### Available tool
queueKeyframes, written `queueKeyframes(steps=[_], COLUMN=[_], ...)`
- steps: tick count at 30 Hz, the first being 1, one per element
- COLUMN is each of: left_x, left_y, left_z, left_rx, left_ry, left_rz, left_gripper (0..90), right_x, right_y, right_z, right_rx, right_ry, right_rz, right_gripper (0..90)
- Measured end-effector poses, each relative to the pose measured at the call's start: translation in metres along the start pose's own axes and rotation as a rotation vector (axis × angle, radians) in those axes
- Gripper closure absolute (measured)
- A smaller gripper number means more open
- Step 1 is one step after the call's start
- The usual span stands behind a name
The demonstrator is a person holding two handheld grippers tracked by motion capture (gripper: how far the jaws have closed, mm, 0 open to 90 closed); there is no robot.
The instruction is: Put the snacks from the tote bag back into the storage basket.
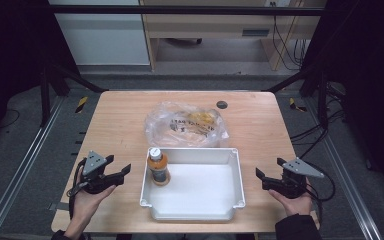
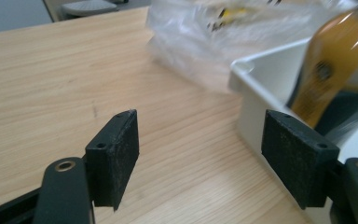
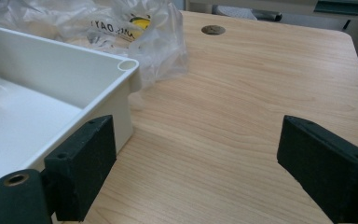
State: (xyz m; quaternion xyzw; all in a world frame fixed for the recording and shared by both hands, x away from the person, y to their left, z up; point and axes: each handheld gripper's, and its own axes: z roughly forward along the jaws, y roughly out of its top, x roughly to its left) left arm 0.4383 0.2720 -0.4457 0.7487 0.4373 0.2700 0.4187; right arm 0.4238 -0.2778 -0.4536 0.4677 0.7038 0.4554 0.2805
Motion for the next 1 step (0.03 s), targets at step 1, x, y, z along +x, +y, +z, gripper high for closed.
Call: queueKeyframes(steps=[1], left_x=[0.0016], left_y=[-0.0042], left_z=[0.0038], left_rx=[0.019], left_ry=[0.016], left_rz=[0.023], left_gripper=[27.7], right_x=[-0.0007], right_y=[-0.0008], right_z=[0.0007], right_rx=[0.002], right_ry=[0.0], right_rz=[-0.002], right_gripper=[11.9])
